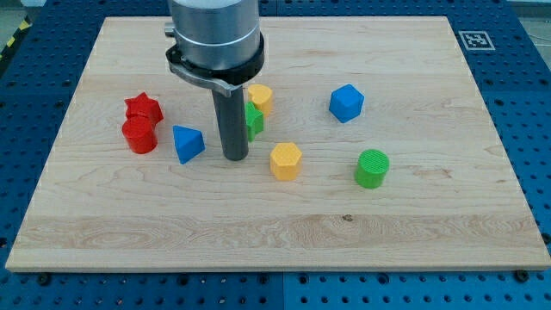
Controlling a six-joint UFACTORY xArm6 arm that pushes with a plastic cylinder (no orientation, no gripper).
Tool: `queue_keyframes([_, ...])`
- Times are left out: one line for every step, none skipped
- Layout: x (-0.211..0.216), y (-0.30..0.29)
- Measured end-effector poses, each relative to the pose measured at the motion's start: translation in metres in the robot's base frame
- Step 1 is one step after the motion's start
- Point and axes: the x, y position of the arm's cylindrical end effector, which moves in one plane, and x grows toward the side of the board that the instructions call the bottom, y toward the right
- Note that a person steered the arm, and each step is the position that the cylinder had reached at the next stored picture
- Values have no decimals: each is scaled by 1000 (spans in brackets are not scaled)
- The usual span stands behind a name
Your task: Slightly push the green star to the left of the yellow heart
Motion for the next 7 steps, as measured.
queue_keyframes([2, -22])
queue_keyframes([26, -38])
queue_keyframes([33, -41])
queue_keyframes([2, -40])
queue_keyframes([0, -56])
queue_keyframes([-5, -63])
queue_keyframes([8, -61])
